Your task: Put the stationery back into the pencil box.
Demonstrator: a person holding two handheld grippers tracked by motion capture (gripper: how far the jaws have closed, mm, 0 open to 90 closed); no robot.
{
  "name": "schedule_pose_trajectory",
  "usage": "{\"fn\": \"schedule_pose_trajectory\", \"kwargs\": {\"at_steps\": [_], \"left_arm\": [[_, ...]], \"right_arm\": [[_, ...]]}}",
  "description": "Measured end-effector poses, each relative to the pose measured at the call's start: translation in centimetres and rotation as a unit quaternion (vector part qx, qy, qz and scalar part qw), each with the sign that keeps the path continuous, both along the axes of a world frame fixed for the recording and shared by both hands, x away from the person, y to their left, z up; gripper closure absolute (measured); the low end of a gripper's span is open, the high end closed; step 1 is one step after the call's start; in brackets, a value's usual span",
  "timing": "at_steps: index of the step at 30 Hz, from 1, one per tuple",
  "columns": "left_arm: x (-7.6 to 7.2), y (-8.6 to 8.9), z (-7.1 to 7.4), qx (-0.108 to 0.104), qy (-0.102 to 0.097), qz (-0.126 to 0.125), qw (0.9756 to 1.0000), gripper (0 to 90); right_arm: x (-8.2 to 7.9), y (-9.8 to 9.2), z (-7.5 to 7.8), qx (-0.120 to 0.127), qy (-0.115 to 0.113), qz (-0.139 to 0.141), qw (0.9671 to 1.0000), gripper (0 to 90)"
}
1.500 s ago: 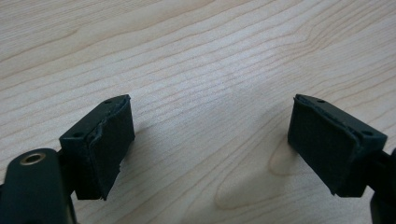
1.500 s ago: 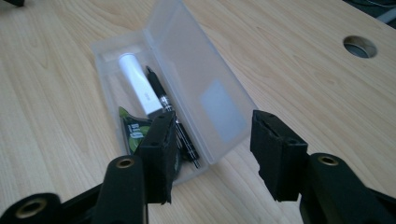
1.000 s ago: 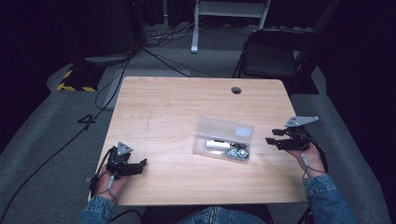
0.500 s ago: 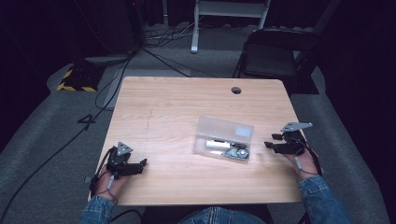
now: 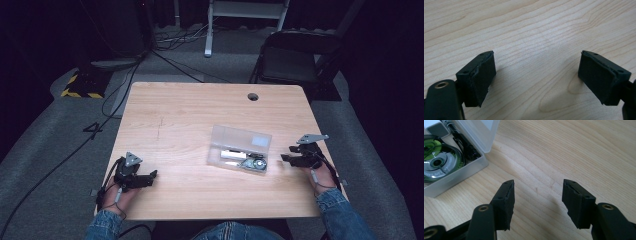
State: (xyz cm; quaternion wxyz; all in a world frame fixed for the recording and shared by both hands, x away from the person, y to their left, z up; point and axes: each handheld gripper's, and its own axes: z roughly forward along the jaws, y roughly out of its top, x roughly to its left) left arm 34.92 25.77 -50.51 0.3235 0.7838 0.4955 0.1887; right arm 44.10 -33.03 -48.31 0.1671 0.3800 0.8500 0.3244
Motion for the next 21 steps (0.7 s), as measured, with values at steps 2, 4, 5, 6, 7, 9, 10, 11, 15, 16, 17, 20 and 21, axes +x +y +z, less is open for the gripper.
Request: {"fn": "schedule_pose_trajectory", "kwargs": {"at_steps": [2, 4, 5, 6, 7, 9, 10, 11, 15, 16, 17, 20, 21], "left_arm": [[0.0, 0.0, 0.0, 0.000, 0.000, 0.000, 1.0000, 15.0], [0.0, 0.0, 0.0, 0.001, 0.000, 0.000, 1.0000, 15.0], [0.0, 0.0, 0.0, 0.000, 0.000, 0.000, 1.0000, 15.0], [0.0, 0.0, 0.0, 0.000, 0.000, 0.000, 1.0000, 15.0], [0.0, 0.0, 0.0, 0.000, 0.000, 0.000, 1.0000, 15.0], [0.0, 0.0, 0.0, 0.000, 0.000, 0.000, 1.0000, 15.0], [0.0, 0.0, 0.0, 0.001, 0.000, 0.000, 1.0000, 15.0], [0.0, 0.0, 0.0, 0.000, 0.000, 0.000, 1.0000, 15.0], [0.0, 0.0, 0.0, 0.000, 0.000, 0.000, 1.0000, 15.0], [0.0, 0.0, 0.0, 0.000, 0.000, 0.000, 1.0000, 15.0], [0.0, 0.0, 0.0, 0.000, 0.000, 0.000, 1.0000, 15.0], [0.0, 0.0, 0.0, 0.000, 0.000, 0.000, 1.0000, 15.0], [0.0, 0.0, 0.0, 0.000, 0.000, 0.000, 1.0000, 15.0]], "right_arm": [[0.0, 0.1, -0.1, 0.000, -0.001, -0.001, 1.0000, 44.0], [0.0, 0.2, -0.2, -0.003, 0.000, -0.002, 1.0000, 43.6], [0.0, 0.2, -0.3, -0.005, 0.000, -0.002, 1.0000, 43.3], [0.0, 0.2, -0.4, -0.003, -0.001, -0.003, 1.0000, 43.3], [0.0, 0.1, -0.5, -0.004, -0.001, -0.002, 1.0000, 43.2], [0.0, 0.1, -0.7, -0.007, 0.000, -0.003, 1.0000, 42.0], [0.0, 0.1, -0.8, -0.004, -0.001, -0.005, 1.0000, 41.2], [0.0, 0.1, -0.8, -0.004, -0.003, -0.005, 1.0000, 39.6], [0.1, -0.3, -1.5, 0.029, -0.004, -0.004, 0.9996, 23.6], [0.0, -0.4, -1.8, 0.031, -0.017, 0.001, 0.9994, 20.6], [0.0, -0.4, -2.1, 0.040, -0.023, -0.004, 0.9989, 19.5], [0.0, -0.3, -2.1, 0.037, -0.021, -0.008, 0.9990, 15.8], [0.0, -0.3, -2.1, 0.037, -0.021, -0.008, 0.9990, 15.8]]}}
